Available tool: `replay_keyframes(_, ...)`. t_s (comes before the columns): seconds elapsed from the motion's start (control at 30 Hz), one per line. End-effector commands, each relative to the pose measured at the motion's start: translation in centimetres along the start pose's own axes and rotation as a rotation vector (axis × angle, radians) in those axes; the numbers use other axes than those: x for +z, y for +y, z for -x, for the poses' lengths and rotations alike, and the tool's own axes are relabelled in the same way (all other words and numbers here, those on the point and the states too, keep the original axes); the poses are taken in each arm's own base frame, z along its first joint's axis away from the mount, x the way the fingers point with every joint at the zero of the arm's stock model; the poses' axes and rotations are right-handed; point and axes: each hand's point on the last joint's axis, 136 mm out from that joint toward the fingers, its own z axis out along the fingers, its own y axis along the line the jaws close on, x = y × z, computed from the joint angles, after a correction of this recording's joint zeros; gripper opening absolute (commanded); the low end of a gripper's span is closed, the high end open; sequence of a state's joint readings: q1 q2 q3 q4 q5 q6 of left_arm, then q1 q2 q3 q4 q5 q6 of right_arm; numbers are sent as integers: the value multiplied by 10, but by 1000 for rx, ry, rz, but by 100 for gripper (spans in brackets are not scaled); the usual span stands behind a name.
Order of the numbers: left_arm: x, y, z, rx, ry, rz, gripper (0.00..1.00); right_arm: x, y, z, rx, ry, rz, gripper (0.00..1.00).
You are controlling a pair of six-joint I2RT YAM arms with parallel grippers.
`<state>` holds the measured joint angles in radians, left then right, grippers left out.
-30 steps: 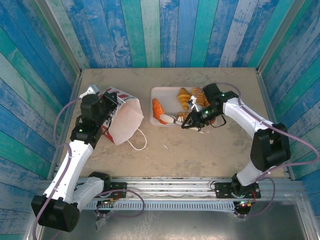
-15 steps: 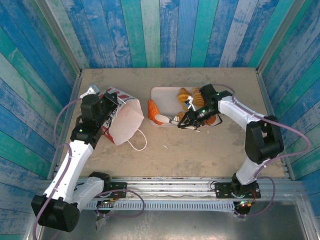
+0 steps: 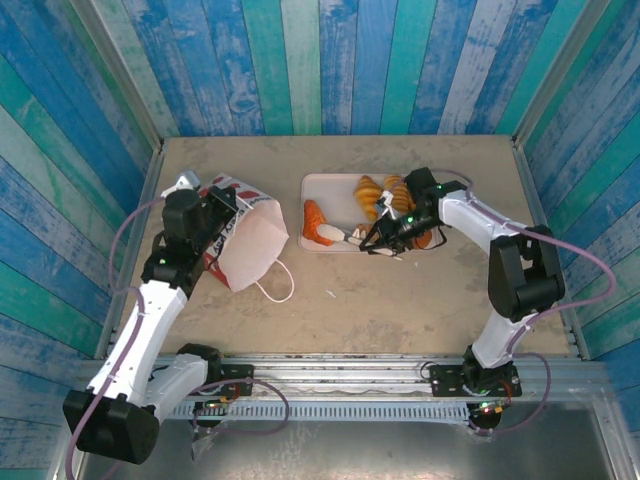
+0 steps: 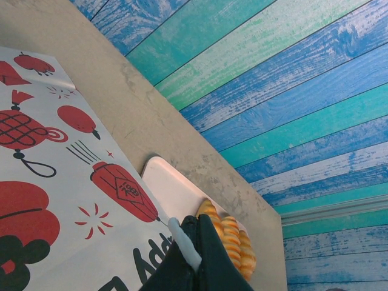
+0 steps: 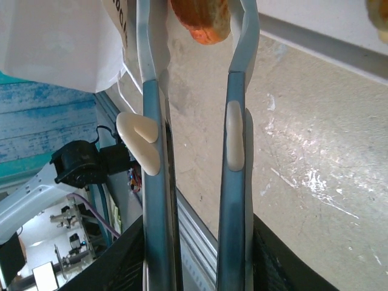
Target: Take the fake bread out of the paper bag
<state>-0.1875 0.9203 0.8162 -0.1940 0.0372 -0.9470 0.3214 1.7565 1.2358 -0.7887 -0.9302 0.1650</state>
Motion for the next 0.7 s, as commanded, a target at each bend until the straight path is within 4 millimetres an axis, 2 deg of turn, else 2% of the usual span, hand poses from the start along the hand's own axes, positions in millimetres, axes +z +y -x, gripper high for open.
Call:
replay_keyframes(0.0,-5,-7,2,9,-14,-35,0,-6,-3,4,3,-32,-37,40)
replay_keyframes(0.47,-1,-9,-1,11,6,-46,0,-21,-10,18,-36,-72,-179,40)
replay_keyframes(0.67,-1,-9,-1,9,6,-48,0,-34,13,22,-125,-100,-211,41)
